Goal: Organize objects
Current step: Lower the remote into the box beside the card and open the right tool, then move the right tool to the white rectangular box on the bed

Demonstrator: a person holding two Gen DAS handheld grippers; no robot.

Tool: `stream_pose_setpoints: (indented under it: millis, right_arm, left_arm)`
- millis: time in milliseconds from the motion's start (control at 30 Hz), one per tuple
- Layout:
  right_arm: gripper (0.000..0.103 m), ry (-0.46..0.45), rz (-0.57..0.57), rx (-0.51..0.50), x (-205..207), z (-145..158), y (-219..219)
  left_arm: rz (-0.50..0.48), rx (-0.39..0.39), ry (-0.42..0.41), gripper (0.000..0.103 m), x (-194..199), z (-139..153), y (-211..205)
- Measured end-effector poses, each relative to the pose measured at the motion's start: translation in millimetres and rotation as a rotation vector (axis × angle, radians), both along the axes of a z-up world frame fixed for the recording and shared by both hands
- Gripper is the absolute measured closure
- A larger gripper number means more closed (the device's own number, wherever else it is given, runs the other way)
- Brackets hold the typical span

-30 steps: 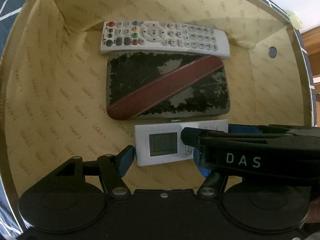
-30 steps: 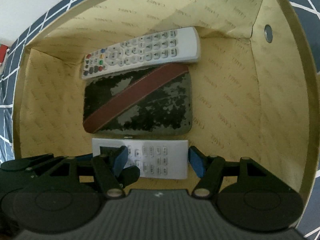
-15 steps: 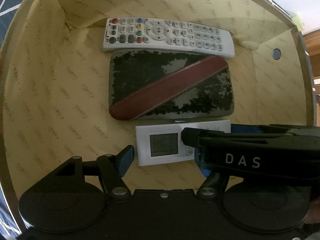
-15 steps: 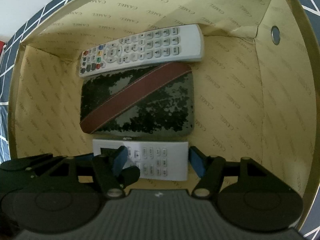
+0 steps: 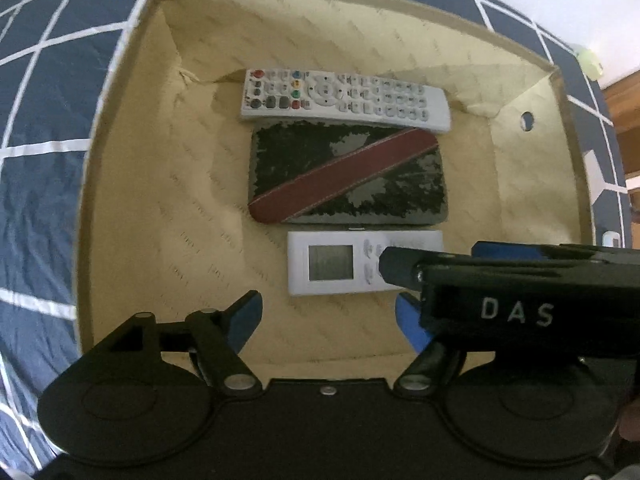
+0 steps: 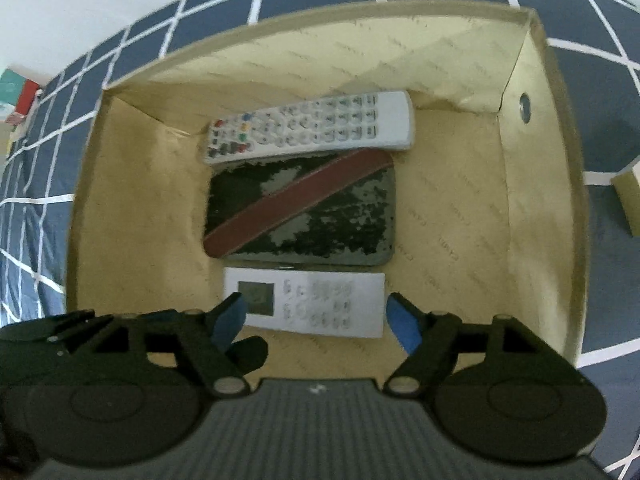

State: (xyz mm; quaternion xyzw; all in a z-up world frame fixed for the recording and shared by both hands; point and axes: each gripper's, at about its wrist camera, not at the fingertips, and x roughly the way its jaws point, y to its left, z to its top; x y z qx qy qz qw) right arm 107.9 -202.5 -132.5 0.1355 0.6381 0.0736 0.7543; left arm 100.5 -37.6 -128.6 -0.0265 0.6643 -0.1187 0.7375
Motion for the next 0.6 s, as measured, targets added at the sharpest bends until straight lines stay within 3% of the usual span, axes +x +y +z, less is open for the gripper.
stream_pose_setpoints:
  millis: [233, 600]
  right_arm:
    - [0.014, -0.089, 0.015, 0.003, -18, 32, 0]
    - [0.001, -0.192, -0.019, -0.003, -68, 74, -45]
  left_arm:
    - [0.030, 0.011, -0.072, 0.023, -23, 29, -8]
    - [0.052, 0.017, -0.165, 0.009, -70, 65, -34]
